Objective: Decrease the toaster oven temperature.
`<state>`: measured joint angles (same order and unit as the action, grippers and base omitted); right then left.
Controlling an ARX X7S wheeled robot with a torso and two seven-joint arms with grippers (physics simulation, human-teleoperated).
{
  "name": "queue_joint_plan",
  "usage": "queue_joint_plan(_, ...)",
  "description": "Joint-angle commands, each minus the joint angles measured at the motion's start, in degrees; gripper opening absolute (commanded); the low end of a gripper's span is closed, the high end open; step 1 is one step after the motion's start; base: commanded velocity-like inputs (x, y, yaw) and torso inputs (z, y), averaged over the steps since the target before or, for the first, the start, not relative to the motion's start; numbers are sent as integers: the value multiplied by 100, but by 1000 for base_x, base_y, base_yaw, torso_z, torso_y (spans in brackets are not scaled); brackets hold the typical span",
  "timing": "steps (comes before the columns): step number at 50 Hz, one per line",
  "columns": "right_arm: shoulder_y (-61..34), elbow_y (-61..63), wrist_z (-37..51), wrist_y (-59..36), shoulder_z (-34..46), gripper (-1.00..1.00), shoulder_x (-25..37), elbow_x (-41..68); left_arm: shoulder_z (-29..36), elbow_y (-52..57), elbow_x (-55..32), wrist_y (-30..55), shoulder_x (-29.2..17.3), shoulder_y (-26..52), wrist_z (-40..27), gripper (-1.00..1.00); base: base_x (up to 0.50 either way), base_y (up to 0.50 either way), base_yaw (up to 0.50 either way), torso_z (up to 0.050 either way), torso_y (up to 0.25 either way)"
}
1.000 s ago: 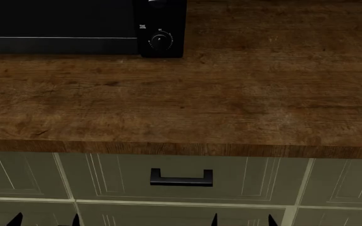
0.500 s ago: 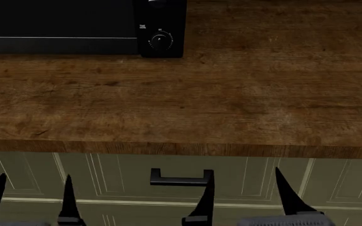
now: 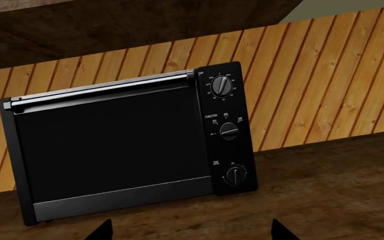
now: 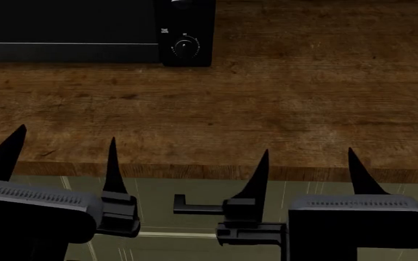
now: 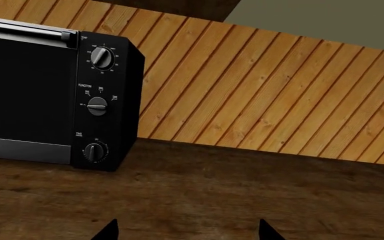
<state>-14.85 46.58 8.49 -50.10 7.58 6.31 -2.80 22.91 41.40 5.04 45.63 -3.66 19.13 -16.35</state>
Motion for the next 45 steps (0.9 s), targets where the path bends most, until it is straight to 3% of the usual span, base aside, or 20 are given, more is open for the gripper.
queue_joint_plan(1,-16,420,-125,70,58,100,362,-17,32,-44,-177,141,-60,385,4,100,0,0,0,0,0)
queue_joint_plan(9,-78,473,-139,-115,-130,100,316,119,136,-136,-222,165,-111,442,-33,100,0,-20,0,0,0)
queue_joint_plan(17,-126,632,-195,-141,-208,100,355,221,203,-108,-310,215,-111,513,-54,100,56,-391,0,0,0)
queue_joint_plan(45,243,426,-197,622,-134,100,500,367,204,-88,-596,31,-209,454,-199,100,370,-145,0,0,0)
